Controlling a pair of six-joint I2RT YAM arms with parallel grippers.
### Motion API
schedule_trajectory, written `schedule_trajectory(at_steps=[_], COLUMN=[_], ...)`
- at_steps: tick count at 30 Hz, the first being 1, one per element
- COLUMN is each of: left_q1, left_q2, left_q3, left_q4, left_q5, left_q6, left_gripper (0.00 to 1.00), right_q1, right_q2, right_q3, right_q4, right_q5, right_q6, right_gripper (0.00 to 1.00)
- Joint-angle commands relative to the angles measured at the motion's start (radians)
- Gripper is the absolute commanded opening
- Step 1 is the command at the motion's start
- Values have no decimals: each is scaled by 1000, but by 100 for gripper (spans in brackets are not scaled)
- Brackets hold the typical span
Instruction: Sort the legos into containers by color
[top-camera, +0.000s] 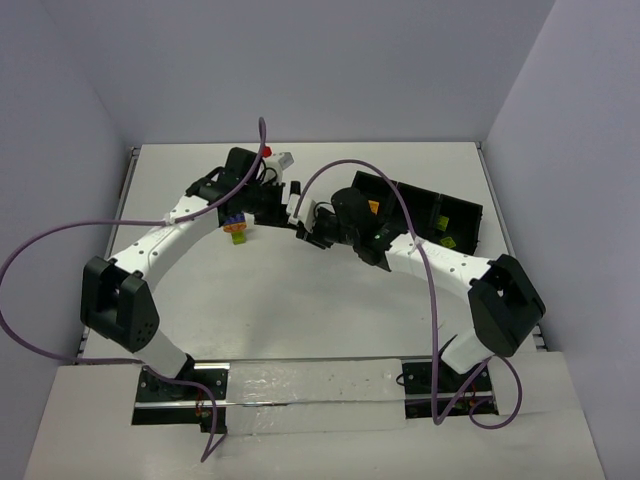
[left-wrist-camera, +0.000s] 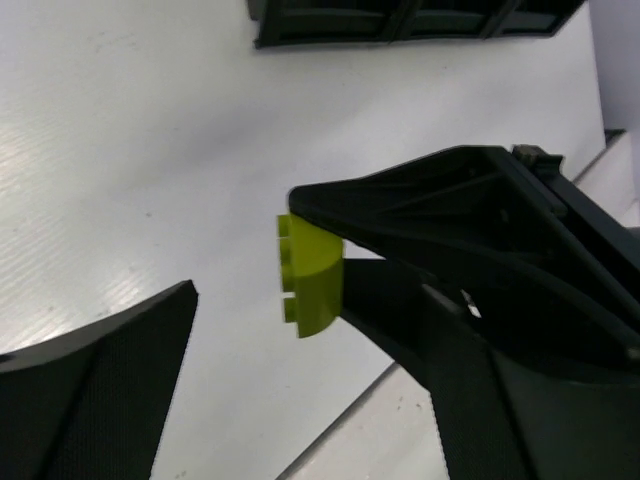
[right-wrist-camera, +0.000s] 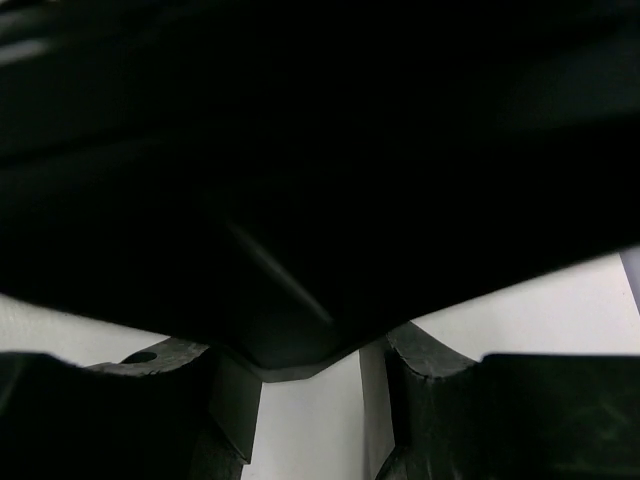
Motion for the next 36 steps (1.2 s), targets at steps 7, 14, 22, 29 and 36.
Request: schedule_trajectory(at_steps=[7, 14, 22, 29, 36], left_q1=[54, 154, 159, 162, 162], left_q2=[-59, -134, -179, -186, -190], left_q3=[15, -30, -10, -13, -21], left_q4=[15, 33, 21, 23, 22], left_q5=[-66, -133, -254, -262, -261], left_q6=[-34, -87, -117, -117, -115], left_gripper=[99, 99, 99, 99, 99], right_q1=[-36, -200, -472, -691, -792], right_q2=[-134, -306, -487, -526, -416], right_q3=[-113, -253, -377, -420, -380], right_q4=[105, 122, 94, 153, 156], right_q5=[70, 68, 197, 412, 439], right_q6=[75, 227, 351, 516, 604], right_gripper=[8, 8, 9, 10, 9])
